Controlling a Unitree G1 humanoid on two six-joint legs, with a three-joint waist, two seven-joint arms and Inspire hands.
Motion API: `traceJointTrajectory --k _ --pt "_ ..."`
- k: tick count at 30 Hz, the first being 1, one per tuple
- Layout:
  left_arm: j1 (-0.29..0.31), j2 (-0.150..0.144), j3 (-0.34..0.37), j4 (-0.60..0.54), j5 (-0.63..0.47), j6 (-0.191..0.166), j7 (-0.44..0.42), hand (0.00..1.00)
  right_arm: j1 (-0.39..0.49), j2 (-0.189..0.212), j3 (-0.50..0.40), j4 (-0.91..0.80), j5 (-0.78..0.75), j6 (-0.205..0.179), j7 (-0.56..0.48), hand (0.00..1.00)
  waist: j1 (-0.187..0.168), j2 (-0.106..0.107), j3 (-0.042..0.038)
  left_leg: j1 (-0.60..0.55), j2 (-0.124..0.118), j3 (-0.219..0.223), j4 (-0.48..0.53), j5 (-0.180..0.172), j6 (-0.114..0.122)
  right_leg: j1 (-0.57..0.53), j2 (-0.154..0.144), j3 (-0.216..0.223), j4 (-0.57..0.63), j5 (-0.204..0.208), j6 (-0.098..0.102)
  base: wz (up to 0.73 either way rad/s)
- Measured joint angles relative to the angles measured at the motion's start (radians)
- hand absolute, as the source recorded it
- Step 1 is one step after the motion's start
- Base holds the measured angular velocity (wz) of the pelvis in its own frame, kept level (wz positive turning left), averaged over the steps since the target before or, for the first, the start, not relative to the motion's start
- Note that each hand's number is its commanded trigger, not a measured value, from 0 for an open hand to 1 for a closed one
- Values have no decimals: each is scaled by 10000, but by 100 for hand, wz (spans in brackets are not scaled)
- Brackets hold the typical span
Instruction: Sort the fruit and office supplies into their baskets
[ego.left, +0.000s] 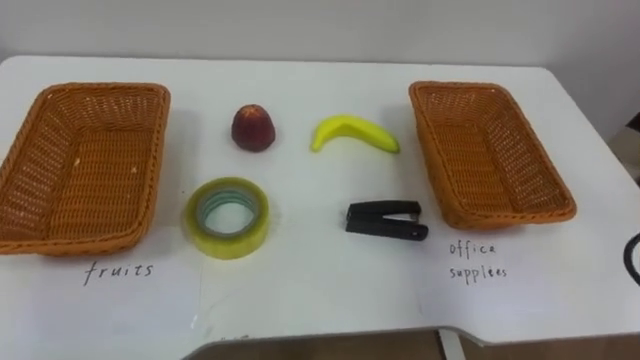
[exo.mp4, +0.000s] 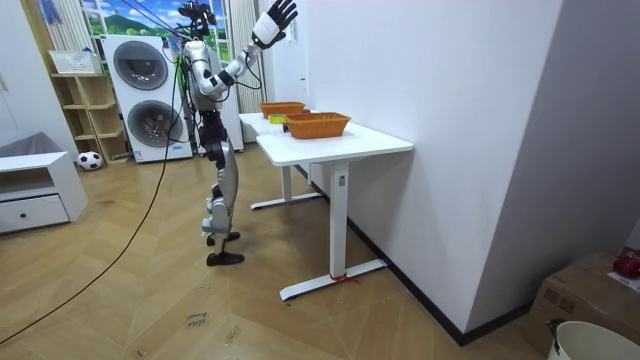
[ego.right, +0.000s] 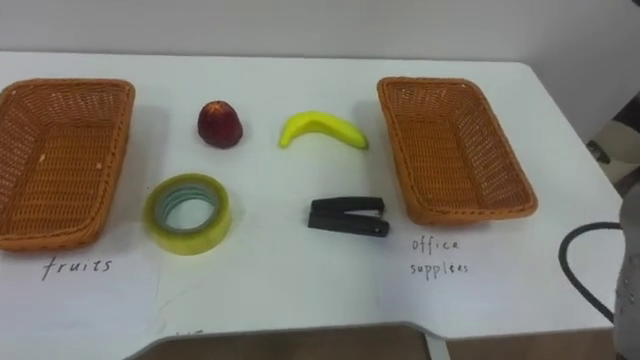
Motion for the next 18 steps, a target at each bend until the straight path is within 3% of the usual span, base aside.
traceJointTrajectory --k 3,6,18 --pt "-104 117 -16 -81 0 28 -144 0 -105 -352 387 19 -96 18 720 0 147 -147 -2 -47 1 -145 48 -1 0 12 0 -88 2 18 -29 9" --pt "-202 256 -27 -85 -1 28 -308 0 -135 -371 508 18 -451 93 1491 0 223 -288 -8 -81 13 -250 147 -2 -1 80 -3 -226 0 34 -50 12" --pt "-372 386 -430 -74 -21 41 -579 0 -171 -772 1822 141 -1326 576 3898 0 243 -305 -18 -150 30 -207 136 0 -1 11 6 -235 -8 47 -68 0"
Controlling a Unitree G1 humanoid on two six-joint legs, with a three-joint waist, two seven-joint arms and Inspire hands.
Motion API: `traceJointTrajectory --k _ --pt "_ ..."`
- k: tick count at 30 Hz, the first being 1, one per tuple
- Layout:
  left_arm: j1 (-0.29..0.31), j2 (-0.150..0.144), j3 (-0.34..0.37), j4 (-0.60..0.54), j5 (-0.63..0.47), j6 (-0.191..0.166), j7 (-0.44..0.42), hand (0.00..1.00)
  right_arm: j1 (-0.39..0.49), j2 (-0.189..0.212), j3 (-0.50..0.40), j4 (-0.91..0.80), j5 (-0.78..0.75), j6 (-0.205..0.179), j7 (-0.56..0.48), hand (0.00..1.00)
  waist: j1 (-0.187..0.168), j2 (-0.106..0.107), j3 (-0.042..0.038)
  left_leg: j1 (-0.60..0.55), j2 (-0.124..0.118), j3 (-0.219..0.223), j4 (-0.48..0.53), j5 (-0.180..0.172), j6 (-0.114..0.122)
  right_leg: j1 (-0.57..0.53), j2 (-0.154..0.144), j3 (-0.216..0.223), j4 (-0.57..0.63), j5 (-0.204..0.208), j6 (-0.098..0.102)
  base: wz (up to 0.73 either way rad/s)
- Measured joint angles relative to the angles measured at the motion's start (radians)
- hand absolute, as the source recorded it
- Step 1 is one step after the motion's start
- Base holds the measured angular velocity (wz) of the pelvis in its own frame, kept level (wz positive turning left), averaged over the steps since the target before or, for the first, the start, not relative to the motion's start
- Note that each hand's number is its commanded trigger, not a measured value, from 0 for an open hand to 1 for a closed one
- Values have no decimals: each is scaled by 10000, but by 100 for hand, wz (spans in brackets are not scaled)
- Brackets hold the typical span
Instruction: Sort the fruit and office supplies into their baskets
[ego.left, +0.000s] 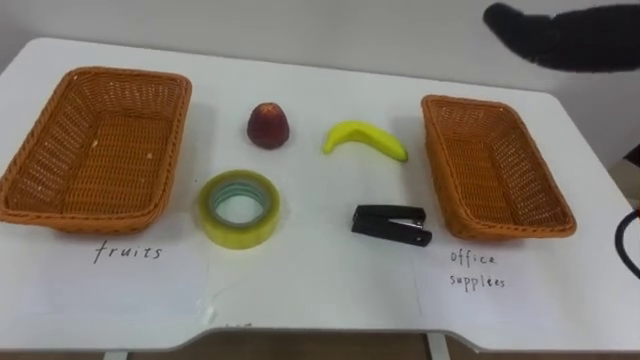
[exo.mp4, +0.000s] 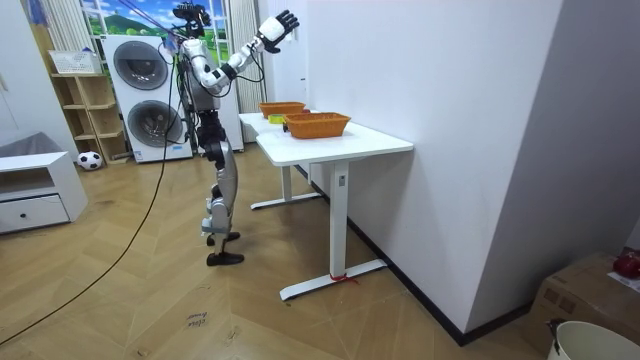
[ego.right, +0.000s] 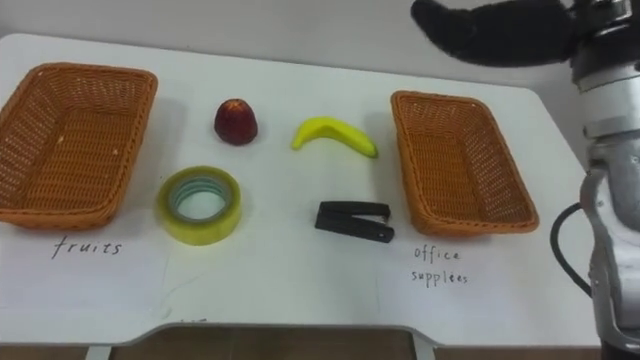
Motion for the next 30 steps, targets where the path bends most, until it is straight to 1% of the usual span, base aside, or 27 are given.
traceJointTrajectory --k 3,4,6,7,9,13,16,19,25,30 --pt "-68 35 -87 -3 -2 20 -38 0 0 -12 288 -20 -171 252 569 0 37 -17 -8 4 11 18 -8 0 -1 -9 2 -6 -4 0 0 0" --pt "-81 48 -85 -3 -1 48 -75 0 0 -14 365 -38 -361 316 777 0 99 -31 -18 18 11 31 -14 0 -1 -9 2 10 -5 0 0 0" --pt "-148 69 -84 -3 13 69 -149 0 4 -65 453 -38 -435 385 1088 0 189 -31 -14 25 9 31 -13 0 -1 -7 -3 -3 -8 0 0 0" --pt "-281 110 -90 -5 7 74 -295 0 12 -210 510 -21 -434 386 1306 0 194 -44 -9 30 6 12 -11 0 -1 -7 -10 0 -15 0 0 0" --pt "-351 219 -98 -5 7 81 -494 0 12 -385 559 -16 -463 393 1673 0 257 -79 14 22 5 -19 -7 1 -1 14 -14 -8 -29 0 0 0" --pt "-481 331 -105 -34 4 116 -638 0 16 -490 565 0 -733 421 2291 0 398 -134 39 6 -1 -38 -8 1 -1 48 -16 -3 -138 2 2 0" --pt "-567 349 -160 -33 -6 155 -632 0 23 -620 834 295 -753 626 2700 0 473 -177 61 -1 -20 -73 -22 -1 -2 70 -8 -32 -138 3 2 2" --pt "-639 358 -275 -32 -4 157 -630 0 90 -627 958 349 -834 798 3041 0 504 -203 75 -18 -20 -92 -22 -1 -2 61 -7 -48 -137 3 2 0" --pt "-702 435 -350 -32 -81 157 -694 0 311 -628 990 657 -1508 806 3518 0 496 -248 54 -43 -39 -169 -23 -1 -1 66 -12 -14 -142 4 2 3" --pt "-765 435 -354 -32 -77 157 -693 0 313 -632 1023 760 -1928 820 3853 0 528 -251 58 -56 -39 -179 -21 0 -1 62 -15 -20 -146 4 2 0"
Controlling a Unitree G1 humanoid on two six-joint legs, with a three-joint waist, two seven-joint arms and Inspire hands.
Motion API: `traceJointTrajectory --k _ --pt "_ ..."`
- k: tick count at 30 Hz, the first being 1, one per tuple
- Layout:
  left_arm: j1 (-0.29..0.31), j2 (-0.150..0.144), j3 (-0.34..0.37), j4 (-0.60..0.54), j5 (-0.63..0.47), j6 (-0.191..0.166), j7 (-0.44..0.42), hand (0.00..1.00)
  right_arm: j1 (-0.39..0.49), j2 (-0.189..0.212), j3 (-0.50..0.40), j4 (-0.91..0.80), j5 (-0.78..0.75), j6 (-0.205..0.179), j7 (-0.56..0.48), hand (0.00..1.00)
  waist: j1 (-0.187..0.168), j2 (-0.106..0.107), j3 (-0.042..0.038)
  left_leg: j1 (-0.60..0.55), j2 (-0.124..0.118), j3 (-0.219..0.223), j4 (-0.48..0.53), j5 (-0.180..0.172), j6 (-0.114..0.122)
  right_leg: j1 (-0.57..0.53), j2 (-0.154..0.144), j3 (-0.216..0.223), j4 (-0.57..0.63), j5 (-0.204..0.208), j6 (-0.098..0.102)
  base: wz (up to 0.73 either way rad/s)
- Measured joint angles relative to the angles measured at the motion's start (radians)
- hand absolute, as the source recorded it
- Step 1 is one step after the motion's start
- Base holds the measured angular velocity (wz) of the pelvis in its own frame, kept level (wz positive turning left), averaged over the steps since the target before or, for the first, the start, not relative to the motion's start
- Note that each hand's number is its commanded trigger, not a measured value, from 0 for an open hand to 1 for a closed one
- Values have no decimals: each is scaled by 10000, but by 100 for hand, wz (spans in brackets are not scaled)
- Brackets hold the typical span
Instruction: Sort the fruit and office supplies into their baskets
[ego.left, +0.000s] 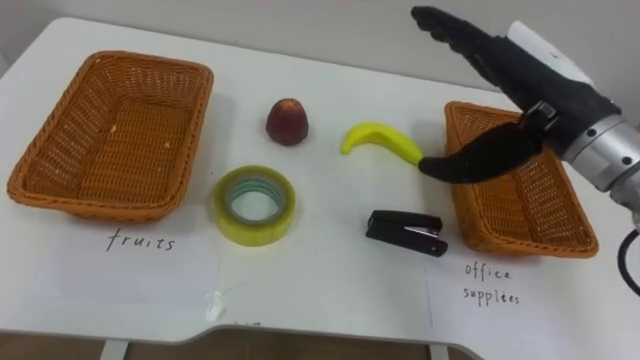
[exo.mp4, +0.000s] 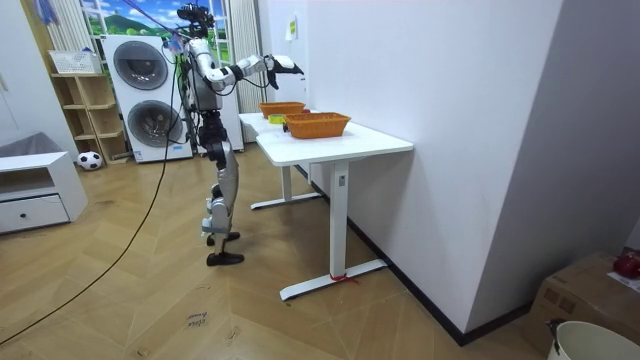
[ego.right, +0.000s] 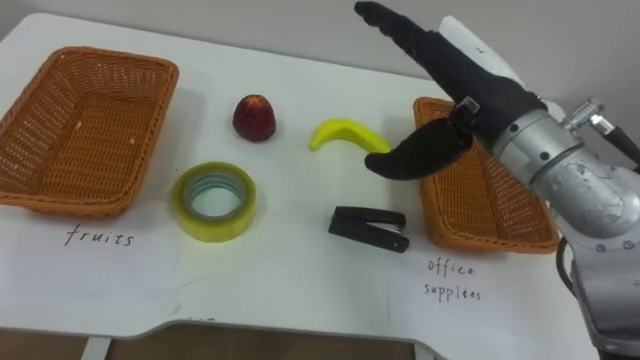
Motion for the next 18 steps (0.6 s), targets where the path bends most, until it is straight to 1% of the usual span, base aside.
traceJointTrajectory --k 4,6,7,12,18 --pt "-66 0 -1 -1 0 0 1 0 0 -22 293 -6 1 26 361 0 34 -2 -1 4 3 1 0 0 0 -4 1 1 -2 0 0 0" --pt "-76 1 1 -48 3 5 1 0 6 -22 342 -21 2 151 590 0 68 -2 -2 -1 2 4 0 0 0 -15 2 16 1 0 0 0" --pt "-58 6 1 -132 1 7 0 0 7 -27 340 -21 -1 225 671 0 141 -8 -6 -12 2 9 -1 0 0 -29 2 20 5 0 0 0" --pt "-50 11 1 -153 6 27 1 0 7 -34 340 -27 -7 347 1033 0 254 -7 -7 -22 2 15 3 1 1 -33 2 24 7 0 0 0" --pt "3 35 0 -157 5 83 -12 0 7 -32 340 -23 51 352 1286 0 269 12 6 -22 0 8 24 2 1 -19 -3 21 6 0 0 0"
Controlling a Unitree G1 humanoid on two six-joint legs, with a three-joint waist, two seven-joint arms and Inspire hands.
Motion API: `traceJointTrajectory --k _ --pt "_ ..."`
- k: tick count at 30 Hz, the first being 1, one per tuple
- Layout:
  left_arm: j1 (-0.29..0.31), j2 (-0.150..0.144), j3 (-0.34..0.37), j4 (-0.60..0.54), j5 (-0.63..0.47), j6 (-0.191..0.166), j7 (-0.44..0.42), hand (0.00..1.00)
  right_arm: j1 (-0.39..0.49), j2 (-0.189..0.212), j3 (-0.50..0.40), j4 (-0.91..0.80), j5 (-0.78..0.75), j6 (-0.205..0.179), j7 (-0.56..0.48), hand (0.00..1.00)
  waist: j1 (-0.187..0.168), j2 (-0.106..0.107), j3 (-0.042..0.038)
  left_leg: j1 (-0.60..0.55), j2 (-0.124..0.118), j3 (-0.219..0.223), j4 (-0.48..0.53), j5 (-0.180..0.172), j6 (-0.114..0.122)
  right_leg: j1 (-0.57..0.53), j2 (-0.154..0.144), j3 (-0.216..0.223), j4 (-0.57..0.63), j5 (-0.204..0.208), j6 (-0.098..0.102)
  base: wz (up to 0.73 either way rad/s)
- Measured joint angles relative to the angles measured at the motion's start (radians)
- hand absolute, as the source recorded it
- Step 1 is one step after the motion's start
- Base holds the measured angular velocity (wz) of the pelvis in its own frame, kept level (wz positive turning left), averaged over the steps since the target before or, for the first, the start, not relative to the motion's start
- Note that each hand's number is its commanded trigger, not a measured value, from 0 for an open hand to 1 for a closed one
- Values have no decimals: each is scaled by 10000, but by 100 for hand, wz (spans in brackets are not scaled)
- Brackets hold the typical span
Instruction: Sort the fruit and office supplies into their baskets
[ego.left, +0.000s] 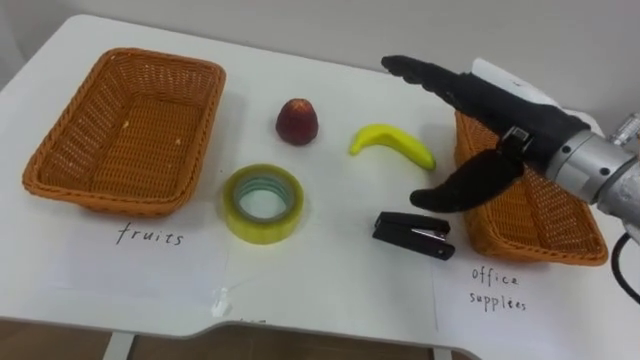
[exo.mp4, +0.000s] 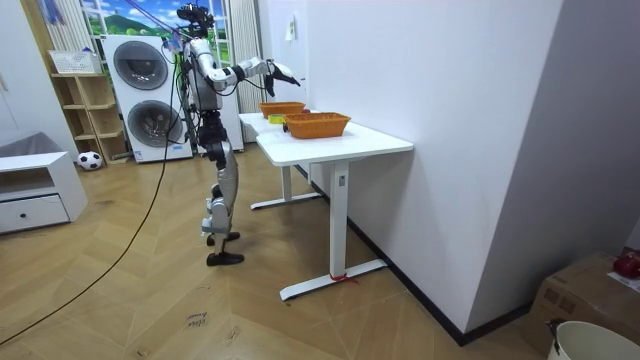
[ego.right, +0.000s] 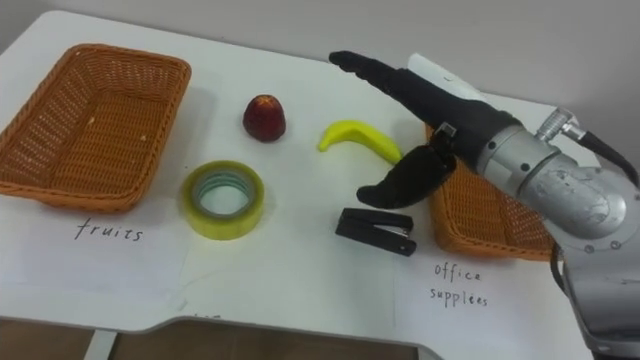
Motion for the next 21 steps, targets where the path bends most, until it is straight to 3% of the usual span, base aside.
traceJointTrajectory --k 8,14,21 --pt "-72 28 -182 -14 1 45 10 0 30 23 66 2 -147 27 29 0 196 66 44 23 12 47 -41 0 0 -23 16 -14 -1 1 -2 -2" --pt "-96 13 -215 -32 -11 105 9 0 62 362 765 3 -825 284 309 0 277 56 33 2 20 38 -33 1 -1 -31 24 -26 -2 4 -6 0" --pt "-174 13 -220 -315 -32 151 0 0 343 799 986 322 -832 301 665 0 427 47 25 -80 -8 -106 -3 3 0 -42 5 -26 -27 4 -5 5"
